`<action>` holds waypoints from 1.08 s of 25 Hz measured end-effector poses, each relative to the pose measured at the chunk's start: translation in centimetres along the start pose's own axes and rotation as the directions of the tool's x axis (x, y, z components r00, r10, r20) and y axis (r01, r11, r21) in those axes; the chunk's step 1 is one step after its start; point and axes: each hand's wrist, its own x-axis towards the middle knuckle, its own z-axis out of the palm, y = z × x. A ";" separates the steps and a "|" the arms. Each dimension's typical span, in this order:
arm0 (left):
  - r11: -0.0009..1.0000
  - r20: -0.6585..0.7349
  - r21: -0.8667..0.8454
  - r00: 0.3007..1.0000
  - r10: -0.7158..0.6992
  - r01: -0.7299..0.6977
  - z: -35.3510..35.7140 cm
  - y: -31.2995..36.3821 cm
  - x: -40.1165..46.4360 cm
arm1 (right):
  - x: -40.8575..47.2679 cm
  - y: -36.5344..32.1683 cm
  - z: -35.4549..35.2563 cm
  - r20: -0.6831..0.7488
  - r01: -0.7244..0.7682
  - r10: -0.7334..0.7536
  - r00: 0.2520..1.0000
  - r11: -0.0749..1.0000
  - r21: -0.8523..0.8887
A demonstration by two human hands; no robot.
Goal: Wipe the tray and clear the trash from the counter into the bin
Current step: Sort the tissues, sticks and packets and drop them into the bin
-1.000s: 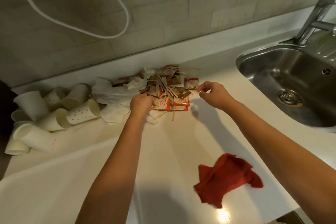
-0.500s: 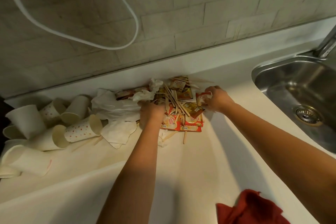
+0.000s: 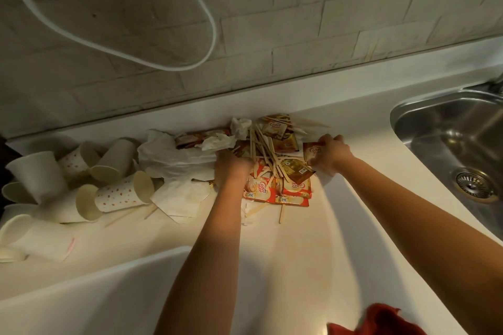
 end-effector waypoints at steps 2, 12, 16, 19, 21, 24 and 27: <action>0.998 -0.010 -0.060 1.000 -0.001 0.001 -0.2 -0.1 0.2 | -0.1 0.2 0.3 -0.036 0.007 -0.005 0.999 0.999 0.032; 0.971 -0.196 -0.213 0.978 0.066 -0.108 -2.4 -0.1 -2.2 | -4.1 0.6 -0.9 -0.272 0.148 0.000 0.962 0.837 0.526; 0.926 -0.417 -0.243 0.893 0.170 -0.290 -3.7 0.5 -6.3 | -7.7 0.0 -2.5 -0.369 0.269 -0.039 0.929 0.756 0.597; 0.874 -0.451 -0.339 0.875 0.175 -0.349 -4.3 0.3 -9.6 | -10.7 -0.1 -3.3 -0.342 0.282 -0.042 0.939 0.666 0.691; 0.839 -0.364 -0.430 0.915 0.176 -0.333 -4.1 0.2 -11.7 | -13.1 0.5 -3.8 -0.321 0.279 -0.048 0.946 0.621 0.733; 0.716 -0.007 -0.691 0.992 0.123 -0.094 -2.7 0.4 -15.7 | -16.5 2.6 -4.6 -0.315 0.284 -0.044 0.948 0.564 0.775; 0.606 0.368 -0.768 0.917 0.154 0.206 -1.4 0.9 -20.9 | -19.1 5.6 -5.6 -0.321 0.266 0.006 0.947 0.546 0.795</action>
